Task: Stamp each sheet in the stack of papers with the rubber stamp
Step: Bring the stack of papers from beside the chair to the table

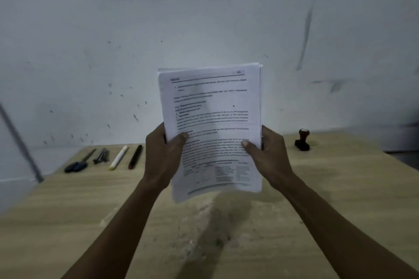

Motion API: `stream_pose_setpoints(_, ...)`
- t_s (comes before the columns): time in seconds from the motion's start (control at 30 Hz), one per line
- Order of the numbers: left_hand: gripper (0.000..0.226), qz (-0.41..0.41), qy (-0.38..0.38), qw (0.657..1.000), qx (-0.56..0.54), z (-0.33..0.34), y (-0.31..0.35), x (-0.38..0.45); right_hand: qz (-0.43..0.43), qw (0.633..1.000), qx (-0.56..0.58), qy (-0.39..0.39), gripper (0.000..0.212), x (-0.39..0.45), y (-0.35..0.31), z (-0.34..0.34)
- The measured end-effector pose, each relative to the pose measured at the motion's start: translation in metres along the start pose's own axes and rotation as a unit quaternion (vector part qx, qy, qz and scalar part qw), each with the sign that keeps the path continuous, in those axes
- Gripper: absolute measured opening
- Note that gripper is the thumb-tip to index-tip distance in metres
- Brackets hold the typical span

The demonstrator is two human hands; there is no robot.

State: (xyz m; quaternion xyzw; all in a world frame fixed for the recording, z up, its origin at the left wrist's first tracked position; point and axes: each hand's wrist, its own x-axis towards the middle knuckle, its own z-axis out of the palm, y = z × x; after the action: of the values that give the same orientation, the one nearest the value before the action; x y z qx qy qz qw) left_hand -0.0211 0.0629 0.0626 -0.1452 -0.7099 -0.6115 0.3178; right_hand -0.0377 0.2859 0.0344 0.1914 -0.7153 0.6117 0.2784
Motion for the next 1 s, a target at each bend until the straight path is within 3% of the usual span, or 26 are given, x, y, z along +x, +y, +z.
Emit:
stream_pose_setpoints(0.3,0.031,-0.102,0.003,0.994,-0.027,-0.013,-0.031,-0.033,0.152,0.987,0.034,0.03,0.027,-0.038,0.021,0.031)
stream_pose_setpoints(0.53,0.028,-0.136,-0.006,0.99,-0.047,-0.015,-0.023,-0.025,0.152,0.988,0.023,0.011,0.024,-0.037,0.008,0.033)
stream_pose_setpoints(0.73,0.022,-0.222,0.029,0.971,-0.078,-0.031,-0.025,-0.017,0.17,0.983,0.058,-0.04,0.025,-0.033,-0.003,0.022)
stream_pose_setpoints(0.9,0.025,-0.267,-0.017,0.962,-0.051,-0.039,-0.032,-0.021,0.192,0.978,0.027,-0.079,0.025,-0.038,-0.005,0.023)
stream_pose_setpoints(1.0,0.021,-0.311,-0.067,0.948,-0.002,-0.039,-0.039,-0.029,0.249,0.962,-0.004,-0.11,0.026,-0.045,-0.002,0.024)
